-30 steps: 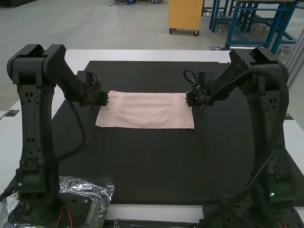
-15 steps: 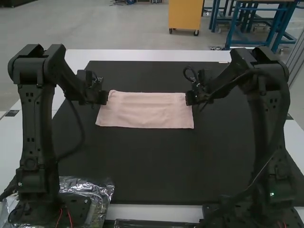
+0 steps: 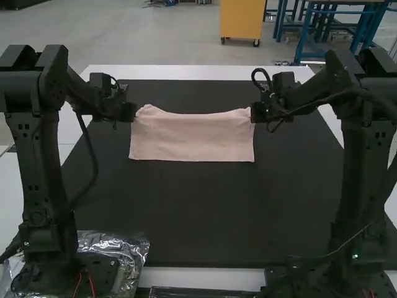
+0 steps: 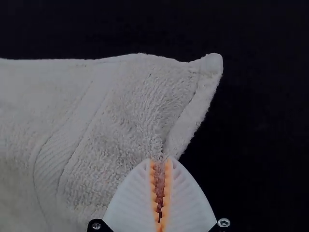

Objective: Fold the towel.

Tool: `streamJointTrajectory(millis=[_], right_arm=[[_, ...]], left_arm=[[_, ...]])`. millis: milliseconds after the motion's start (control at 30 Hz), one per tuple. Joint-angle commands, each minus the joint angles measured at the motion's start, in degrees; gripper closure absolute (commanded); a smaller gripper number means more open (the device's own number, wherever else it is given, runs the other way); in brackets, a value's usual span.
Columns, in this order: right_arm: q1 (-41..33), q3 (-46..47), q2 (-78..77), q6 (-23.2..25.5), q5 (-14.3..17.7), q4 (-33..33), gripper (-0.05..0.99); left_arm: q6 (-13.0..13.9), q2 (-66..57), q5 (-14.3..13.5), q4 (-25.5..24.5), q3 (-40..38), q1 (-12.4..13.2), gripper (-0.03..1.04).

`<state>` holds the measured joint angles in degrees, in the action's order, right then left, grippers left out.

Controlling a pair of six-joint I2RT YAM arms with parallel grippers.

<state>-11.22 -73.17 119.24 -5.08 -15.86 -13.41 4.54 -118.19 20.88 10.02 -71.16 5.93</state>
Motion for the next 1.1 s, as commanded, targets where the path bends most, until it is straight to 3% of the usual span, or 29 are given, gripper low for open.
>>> streamJointTrajectory(millis=[0, 267, 700, 867, 900, 933, 967, 1033, 1067], right_arm=[[2.35, 2.77, -3.49, 0.6, 0.83, -0.04, 0.96], [2.7, 11.12, -9.82, 0.78, -1.46, -0.39, 0.96], [2.7, 22.19, -15.88, 0.86, -3.83, -1.62, 0.96], [2.43, 27.2, -14.47, 1.04, -3.83, -7.07, 0.95], [2.35, 27.9, -13.68, 0.95, -3.83, -8.21, 0.9], [2.35, 28.43, -12.72, 1.04, -3.83, -8.91, 0.76], [2.26, 28.61, -11.75, 1.04, -3.83, -8.91, 0.62], [2.7, 28.69, -10.43, 0.95, -3.92, -8.91, 0.34], [2.7, 28.69, -10.43, 0.95, -3.92, -8.91, 0.25]], left_arm=[[1.62, 3.41, -1.02, 0.0, 2.07, 2.24, 0.99], [3.46, 9.03, -1.02, 0.26, 9.54, 2.59, 0.99], [3.73, 17.91, -1.02, 3.78, 23.61, 2.59, 0.99], [3.81, 18.08, -1.55, 6.06, 29.58, 2.59, 0.99], [3.81, 17.91, -1.99, 7.38, 31.08, 2.59, 0.98], [3.81, 17.56, -2.69, 9.14, 32.66, 2.59, 0.93], [3.81, 17.12, -2.95, 11.25, 34.24, 2.59, 0.76], [3.55, 16.5, -2.95, 16.08, 36.97, 2.68, 0.26], [3.37, 16.41, -2.95, 17.66, 37.93, 2.68, 0.07]])
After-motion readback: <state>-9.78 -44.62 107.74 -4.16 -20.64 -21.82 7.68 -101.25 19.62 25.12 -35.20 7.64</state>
